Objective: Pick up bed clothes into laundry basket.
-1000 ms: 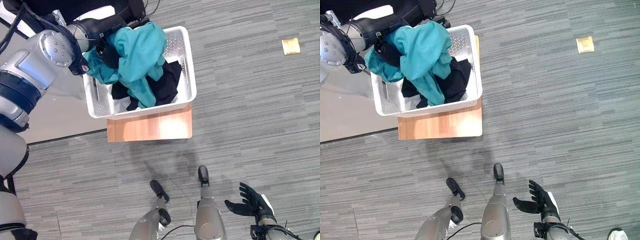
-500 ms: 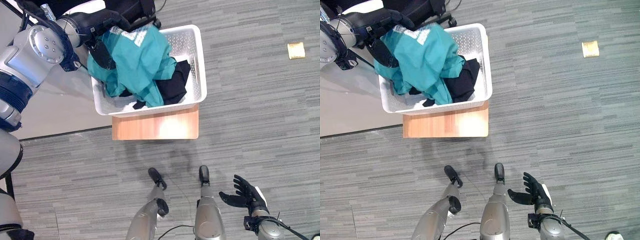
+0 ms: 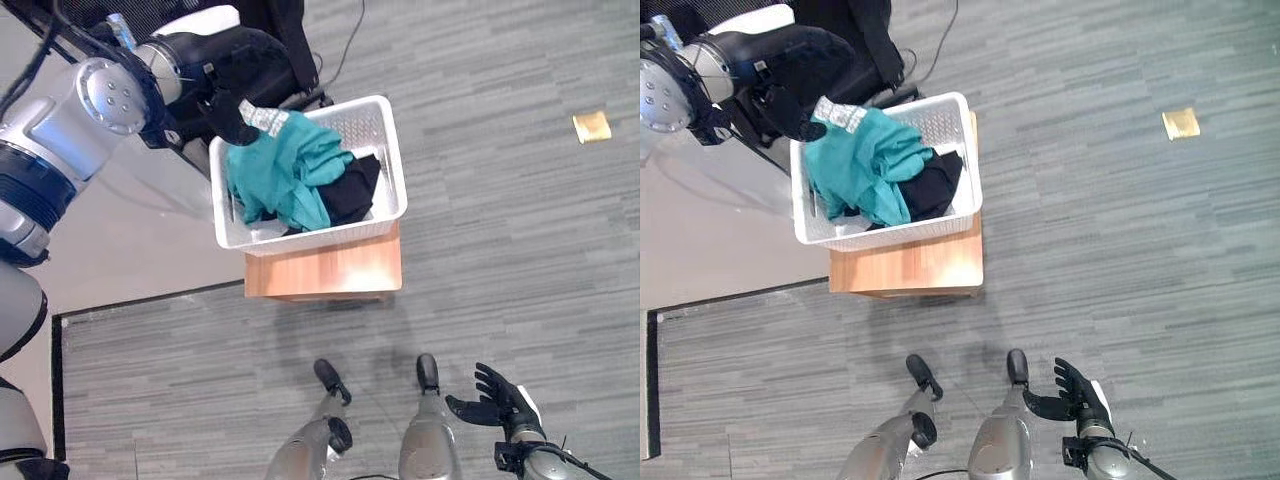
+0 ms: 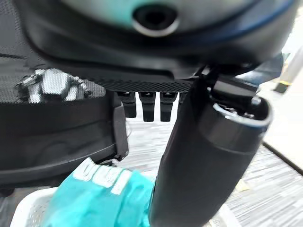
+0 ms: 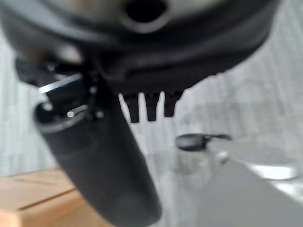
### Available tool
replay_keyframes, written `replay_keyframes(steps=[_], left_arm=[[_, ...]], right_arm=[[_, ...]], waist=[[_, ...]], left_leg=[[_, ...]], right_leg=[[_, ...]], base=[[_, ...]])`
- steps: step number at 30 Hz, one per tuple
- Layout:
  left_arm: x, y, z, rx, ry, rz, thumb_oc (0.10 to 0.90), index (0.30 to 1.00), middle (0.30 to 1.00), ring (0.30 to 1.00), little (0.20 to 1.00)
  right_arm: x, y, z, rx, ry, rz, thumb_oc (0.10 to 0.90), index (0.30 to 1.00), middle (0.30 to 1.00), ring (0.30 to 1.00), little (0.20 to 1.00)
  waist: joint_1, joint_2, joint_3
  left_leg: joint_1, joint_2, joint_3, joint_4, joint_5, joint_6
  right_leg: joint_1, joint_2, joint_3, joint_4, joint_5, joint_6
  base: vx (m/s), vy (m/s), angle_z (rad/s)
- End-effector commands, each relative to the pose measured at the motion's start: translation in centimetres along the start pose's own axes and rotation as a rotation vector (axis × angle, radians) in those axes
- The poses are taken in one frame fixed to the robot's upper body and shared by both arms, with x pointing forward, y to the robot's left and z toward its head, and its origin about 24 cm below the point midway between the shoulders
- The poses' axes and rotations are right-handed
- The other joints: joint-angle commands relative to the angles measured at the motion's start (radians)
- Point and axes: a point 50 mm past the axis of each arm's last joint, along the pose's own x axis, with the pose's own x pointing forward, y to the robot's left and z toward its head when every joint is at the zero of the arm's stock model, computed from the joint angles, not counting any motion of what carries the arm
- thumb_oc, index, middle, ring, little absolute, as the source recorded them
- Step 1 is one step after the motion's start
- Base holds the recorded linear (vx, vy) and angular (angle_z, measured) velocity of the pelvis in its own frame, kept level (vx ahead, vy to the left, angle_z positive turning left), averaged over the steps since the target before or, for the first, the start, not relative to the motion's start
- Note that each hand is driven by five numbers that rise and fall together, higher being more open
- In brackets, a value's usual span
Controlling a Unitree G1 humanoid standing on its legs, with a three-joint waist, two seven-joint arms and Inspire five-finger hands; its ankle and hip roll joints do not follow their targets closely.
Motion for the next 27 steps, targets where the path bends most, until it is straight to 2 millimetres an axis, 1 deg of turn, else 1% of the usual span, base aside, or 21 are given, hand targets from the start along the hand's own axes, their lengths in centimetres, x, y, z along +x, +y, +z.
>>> replay_keyframes(steps=[1, 4, 8, 9, 10, 11, 12, 14, 15, 16, 17, 18, 19, 20, 21, 22, 23, 24, 25, 26, 27], left_arm=[[-3.0, 7.0, -1.7, -0.083, 0.051, 0.307, 0.800, 0.900, 0.900, 0.900, 0.900], [-3.6, 6.3, -2.1, -0.142, 0.015, 0.336, 0.800, 0.900, 0.900, 0.900, 0.900], [-4.6, 4.8, -2.1, -0.236, -0.070, 0.361, 0.800, 0.900, 0.900, 0.900, 0.900], [-5.0, 3.3, -1.9, -0.313, -0.130, 0.371, 0.800, 0.900, 0.900, 0.900, 0.900], [-5.4, 2.1, -2.2, -0.393, -0.158, 0.384, 0.800, 0.900, 0.900, 0.900, 0.900], [-5.8, 0.9, -2.2, -0.426, -0.180, 0.372, 0.800, 0.900, 0.900, 0.900, 0.900], [-6.1, 0.7, -2.4, -0.432, -0.174, 0.377, 0.800, 0.900, 0.900, 0.900, 0.900], [-7.1, -2.6, -2.8, -0.476, -0.172, 0.319, 0.800, 0.900, 0.900, 0.900, 0.900], [-8.1, -5.0, -3.6, -0.536, -0.144, 0.277, 0.800, 0.900, 0.900, 0.900, 0.900], [-10.0, -12.3, -5.6, -0.902, -0.053, 0.223, 0.800, 0.900, 0.900, 0.900, 0.900], [-10.3, -12.4, -5.7, -0.906, -0.047, 0.227, 0.800, 0.900, 0.900, 0.900, 0.900], [-11.5, -16.9, -6.2, -1.037, 0.037, 0.140, 0.800, 0.900, 0.900, 0.900, 0.900], [-11.6, -16.9, -6.3, -1.039, 0.040, 0.141, 0.800, 0.900, 0.900, 0.900, 0.900], [-14.9, -24.5, -7.1, -1.276, 0.249, 0.066, 0.800, 0.900, 0.900, 0.900, 0.900], [-19.3, -32.1, -6.8, -1.454, 0.501, -0.067, 0.800, 0.900, 0.900, 0.900, 0.900], [-19.3, -32.1, -6.8, -1.454, 0.500, -0.066, 0.800, 0.900, 0.900, 0.900, 0.900], [-21.8, -35.8, -6.4, -1.496, 0.650, -0.151, 0.800, 0.900, 0.900, 0.900, 0.900], [-25.5, -40.4, -5.5, -1.498, 0.858, -0.295, 0.800, 0.900, 0.900, 0.900, 0.900], [-25.5, -40.4, -5.5, -1.499, 0.857, -0.295, 0.800, 0.900, 0.900, 0.900, 0.900], [-28.1, -43.2, -4.8, -1.532, 1.036, -0.336, 0.800, 0.900, 0.900, 0.900, 0.900], [-29.3, -44.9, -3.9, -1.571, 1.135, -0.347, 0.800, 0.900, 0.900, 0.900, 0.900]], right_arm=[[-1.2, -3.0, -1.1, -0.034, 0.023, -0.072, 0.800, 0.900, 0.900, 0.900, 0.900], [-0.7, -2.7, -1.0, -0.027, 0.028, -0.062, 0.800, 0.900, 0.900, 0.900, 0.900], [-0.2, -1.9, -1.0, -0.009, 0.040, -0.051, 0.800, 0.900, 0.900, 0.900, 0.900], [0.2, -1.4, -0.9, 0.027, 0.035, -0.048, 0.800, 0.900, 0.900, 0.900, 0.900], [0.3, -1.2, -0.9, 0.043, 0.038, -0.048, 0.800, 0.900, 0.900, 0.900, 0.900], [0.2, -1.0, -1.3, 0.056, 0.056, -0.046, 0.800, 0.900, 0.900, 0.900, 0.900], [0.3, -1.2, -1.3, 0.047, 0.054, -0.047, 0.800, 0.900, 0.900, 0.900, 0.900], [0.2, -1.1, -2.1, 0.048, 0.093, -0.037, 0.800, 0.900, 0.900, 0.900, 0.900], [0.2, -1.0, -2.4, 0.027, 0.113, -0.020, 0.800, 0.900, 0.900, 0.900, 0.900], [0.0, -0.8, -3.6, 0.026, 0.170, -0.012, 0.800, 0.900, 0.900, 0.900, 0.900], [0.0, -0.9, -3.5, 0.019, 0.170, -0.011, 0.800, 0.900, 0.900, 0.900, 0.900], [-0.1, -0.9, -4.0, 0.026, 0.193, -0.012, 0.800, 0.900, 0.900, 0.900, 0.900], [-0.1, -0.9, -4.0, 0.022, 0.193, -0.011, 0.800, 0.900, 0.900, 0.900, 0.900], [-0.5, -0.8, -5.2, 0.061, 0.237, -0.013, 0.800, 0.900, 0.900, 0.900, 0.900], [-1.1, -0.9, -6.8, 0.116, 0.301, -0.029, 0.800, 0.900, 0.900, 0.900, 0.900], [-1.1, -0.9, -6.8, 0.115, 0.301, -0.030, 0.800, 0.900, 0.900, 0.900, 0.900], [-1.7, -0.6, -8.2, 0.140, 0.361, -0.030, 0.800, 0.900, 0.900, 0.900, 0.900], [-2.7, -0.1, -10.2, 0.141, 0.459, -0.006, 0.800, 0.900, 0.900, 0.900, 0.900], [-2.7, -0.1, -10.2, 0.141, 0.457, -0.006, 0.800, 0.900, 0.900, 0.900, 0.900], [-3.4, 0.6, -11.4, 0.140, 0.519, 0.017, 0.800, 0.900, 0.900, 0.900, 0.900], [-4.0, 0.9, -12.4, 0.145, 0.573, 0.027, 0.800, 0.900, 0.900, 0.900, 0.900]], waist=[[0.019, 0.013, -0.127], [0.039, 0.007, -0.169], [0.076, -0.015, -0.225], [0.103, -0.046, -0.245], [0.117, -0.061, -0.256], [0.129, -0.074, -0.265], [0.123, -0.065, -0.268], [0.154, -0.100, -0.280], [0.163, -0.110, -0.287], [0.189, -0.144, -0.292], [0.184, -0.138, -0.295], [0.191, -0.152, -0.294], [0.188, -0.149, -0.296], [0.195, -0.161, -0.299], [0.201, -0.171, -0.300], [0.201, -0.169, -0.303], [0.204, -0.176, -0.302], [0.205, -0.180, -0.308], [0.205, -0.179, -0.310], [0.207, -0.184, -0.312], [0.207, -0.185, -0.315]], left_leg=[[0.109, 0.068, -0.016, 0.007, -0.064, -0.114], [0.136, 0.070, -0.040, 0.007, -0.063, -0.116], [0.162, 0.075, -0.072, 0.007, -0.058, -0.115], [0.181, 0.074, -0.089, 0.007, -0.062, -0.115], [0.186, 0.075, -0.098, 0.007, -0.061, -0.116], [0.190, 0.075, -0.109, 0.007, -0.061, -0.115], [0.185, 0.076, -0.109, 0.007, -0.057, -0.115], [0.193, 0.075, -0.127, 0.007, -0.058, -0.116], [0.191, 0.076, -0.134, 0.007, -0.053, -0.116], [0.198, 0.075, -0.140, 0.007, -0.055, -0.114], [0.195, 0.076, -0.139, 0.007, -0.053, -0.113], [0.202, 0.076, -0.140, 0.007, -0.057, -0.111], [0.199, 0.077, -0.140, 0.007, -0.055, -0.111], [0.205, 0.078, -0.141, 0.007, -0.059, -0.105], [0.214, 0.079, -0.143, 0.008, -0.064, -0.101], [0.210, 0.080, -0.143, 0.007, -0.061, -0.100], [0.217, 0.078, -0.145, 0.007, -0.065, -0.098], [0.223, 0.077, -0.147, 0.007, -0.068, -0.096], [0.220, 0.077, -0.147, 0.007, -0.066, -0.095], [0.223, 0.076, -0.149, 0.007, -0.068, -0.093], [0.219, 0.076, -0.151, 0.007, -0.067, -0.091]], right_leg=[[0.059, 0.013, -0.037, 0.006, -0.013, 0.062], [0.108, 0.015, -0.063, 0.007, -0.029, 0.055], [0.159, 0.024, -0.101, 0.013, -0.048, 0.043], [0.187, 0.026, -0.117, 0.021, -0.065, 0.037], [0.198, 0.029, -0.125, 0.024, -0.073, 0.033], [0.209, 0.031, -0.132, 0.024, -0.080, 0.028], [0.205, 0.033, -0.133, 0.022, -0.076, 0.026], [0.222, 0.038, -0.148, 0.024, -0.093, 0.018], [0.225, 0.042, -0.152, 0.023, -0.095, 0.012], [0.237, 0.045, -0.151, 0.023, -0.107, 0.003], [0.234, 0.046, -0.151, 0.022, -0.105, 0.002], [0.241, 0.049, -0.150, 0.022, -0.113, -0.003], [0.238, 0.050, -0.150, 0.021, -0.110, -0.003], [0.243, 0.052, -0.146, 0.022, -0.113, -0.012], [0.251, 0.055, -0.142, 0.023, -0.121, -0.019], [0.248, 0.056, -0.142, 0.022, -0.118, -0.020], [0.254, 0.058, -0.141, 0.021, -0.121, -0.022], [0.258, 0.062, -0.140, 0.019, -0.125, -0.025], [0.254, 0.063, -0.140, 0.019, -0.122, -0.025], [0.255, 0.063, -0.137, 0.020, -0.127, -0.027], [0.252, 0.065, -0.136, 0.021, -0.126, -0.029]], base=[[0.03, -0.068, 0.27], [0.01, -0.054, 0.27], [0.01, -0.083, 0.19], [0.00, -0.129, 0.31], [-0.01, -0.128, 0.30], [-0.02, -0.067, 0.22], [-0.03, -0.066, 0.21], [-0.02, -0.075, 0.26], [-0.01, -0.097, 0.27], [-0.03, -0.069, 0.21], [0.00, -0.067, 0.07], [0.00, 0.000, 0.00], [0.01, -0.044, 0.13], [0.02, -0.037, 0.11], [0.02, -0.038, 0.12], [0.02, -0.023, -0.06], [0.00, 0.000, 0.00], [0.03, -0.011, 0.08], [0.03, -0.004, 0.07], [0.01, -0.006, 0.05], [0.00, 0.000, 0.00]])
